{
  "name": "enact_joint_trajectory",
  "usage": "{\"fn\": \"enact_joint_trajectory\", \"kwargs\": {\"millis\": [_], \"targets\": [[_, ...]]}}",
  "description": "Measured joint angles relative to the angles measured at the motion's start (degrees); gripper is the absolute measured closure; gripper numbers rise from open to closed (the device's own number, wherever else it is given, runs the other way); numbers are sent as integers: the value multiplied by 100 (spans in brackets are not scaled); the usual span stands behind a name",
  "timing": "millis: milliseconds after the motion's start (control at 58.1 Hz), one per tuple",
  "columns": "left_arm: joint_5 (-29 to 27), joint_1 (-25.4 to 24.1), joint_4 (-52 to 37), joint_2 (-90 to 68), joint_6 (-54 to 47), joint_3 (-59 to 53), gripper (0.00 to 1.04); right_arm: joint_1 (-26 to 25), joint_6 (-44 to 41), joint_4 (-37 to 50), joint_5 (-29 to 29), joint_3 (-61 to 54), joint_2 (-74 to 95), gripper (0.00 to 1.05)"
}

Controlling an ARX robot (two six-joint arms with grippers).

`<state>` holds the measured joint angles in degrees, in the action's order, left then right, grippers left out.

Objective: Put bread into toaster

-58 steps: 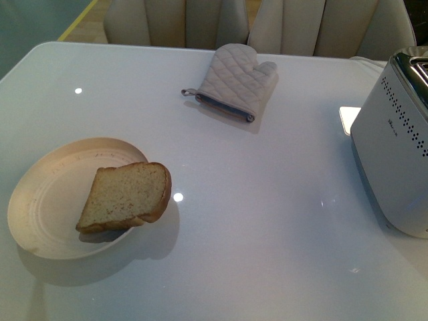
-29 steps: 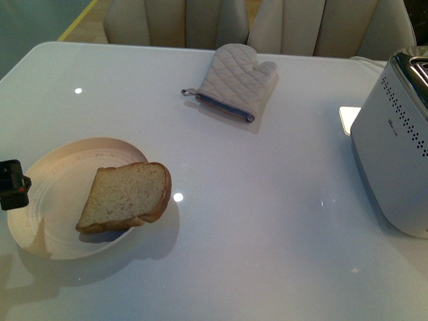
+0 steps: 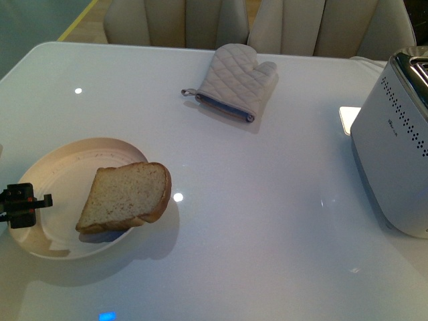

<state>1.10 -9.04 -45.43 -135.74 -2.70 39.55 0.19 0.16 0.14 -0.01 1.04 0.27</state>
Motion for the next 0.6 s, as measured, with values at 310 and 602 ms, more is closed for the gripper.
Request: {"fn": "enact_joint_trajectory", "kwargs": {"millis": [310, 602], "targets": [[83, 227, 481, 125, 927, 59, 100, 0, 0, 0, 0, 0, 0, 9], [-140, 833, 758, 289, 1416, 0, 100, 0, -2, 0, 0, 0, 0, 9]]}}
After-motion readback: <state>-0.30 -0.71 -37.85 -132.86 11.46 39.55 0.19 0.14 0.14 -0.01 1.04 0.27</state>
